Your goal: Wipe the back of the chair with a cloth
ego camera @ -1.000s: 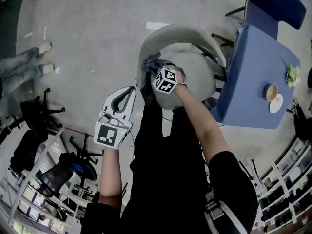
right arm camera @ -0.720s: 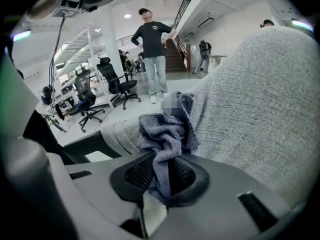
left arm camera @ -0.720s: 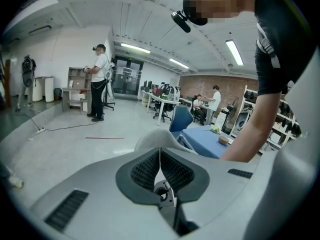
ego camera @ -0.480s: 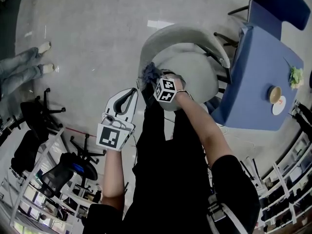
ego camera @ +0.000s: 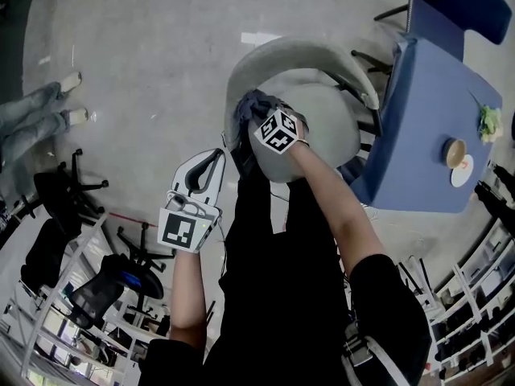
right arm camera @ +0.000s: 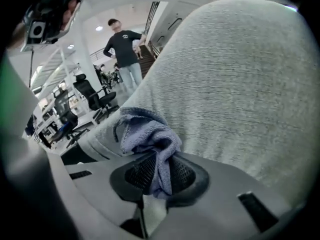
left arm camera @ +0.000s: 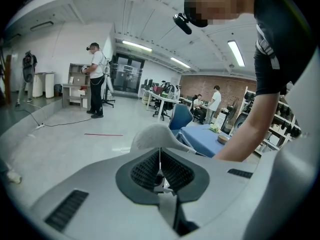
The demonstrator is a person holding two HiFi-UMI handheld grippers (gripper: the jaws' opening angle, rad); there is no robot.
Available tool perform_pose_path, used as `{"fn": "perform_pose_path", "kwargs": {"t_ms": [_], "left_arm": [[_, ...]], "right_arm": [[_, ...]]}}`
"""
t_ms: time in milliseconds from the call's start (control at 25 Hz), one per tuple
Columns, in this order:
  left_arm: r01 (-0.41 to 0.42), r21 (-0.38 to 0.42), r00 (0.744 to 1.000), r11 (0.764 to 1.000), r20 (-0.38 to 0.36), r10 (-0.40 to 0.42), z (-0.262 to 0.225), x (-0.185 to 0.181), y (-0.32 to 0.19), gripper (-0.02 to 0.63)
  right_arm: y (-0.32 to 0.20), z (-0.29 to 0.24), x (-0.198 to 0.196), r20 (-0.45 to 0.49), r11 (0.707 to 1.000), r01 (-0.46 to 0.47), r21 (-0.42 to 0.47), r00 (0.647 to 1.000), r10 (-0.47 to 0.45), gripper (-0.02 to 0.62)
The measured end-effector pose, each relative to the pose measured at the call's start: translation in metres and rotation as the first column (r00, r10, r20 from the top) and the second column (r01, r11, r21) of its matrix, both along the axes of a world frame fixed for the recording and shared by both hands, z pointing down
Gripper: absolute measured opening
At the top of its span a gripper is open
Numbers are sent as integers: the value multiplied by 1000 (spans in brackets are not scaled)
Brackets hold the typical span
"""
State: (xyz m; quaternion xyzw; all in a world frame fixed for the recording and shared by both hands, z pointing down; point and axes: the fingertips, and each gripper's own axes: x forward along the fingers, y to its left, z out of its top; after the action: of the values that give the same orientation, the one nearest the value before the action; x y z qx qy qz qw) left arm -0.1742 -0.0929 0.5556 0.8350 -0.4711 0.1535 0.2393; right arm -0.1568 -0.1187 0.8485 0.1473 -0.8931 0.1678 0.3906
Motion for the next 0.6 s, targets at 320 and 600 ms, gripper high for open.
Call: {"fn": "perform_pose_path", "kwargs": {"t_ms": [320,600], "left_arm": [[-14,-1,1000,1000,-3,14,2,9,-2,28],[-17,4,1000,1000,-1,17,0,13,-4,28]], "right_arm": [[-63,0,56,-11,977,-211,36,977,211,78],[-89,-3,91,-5,946,-321,48,947,321,78]]}}
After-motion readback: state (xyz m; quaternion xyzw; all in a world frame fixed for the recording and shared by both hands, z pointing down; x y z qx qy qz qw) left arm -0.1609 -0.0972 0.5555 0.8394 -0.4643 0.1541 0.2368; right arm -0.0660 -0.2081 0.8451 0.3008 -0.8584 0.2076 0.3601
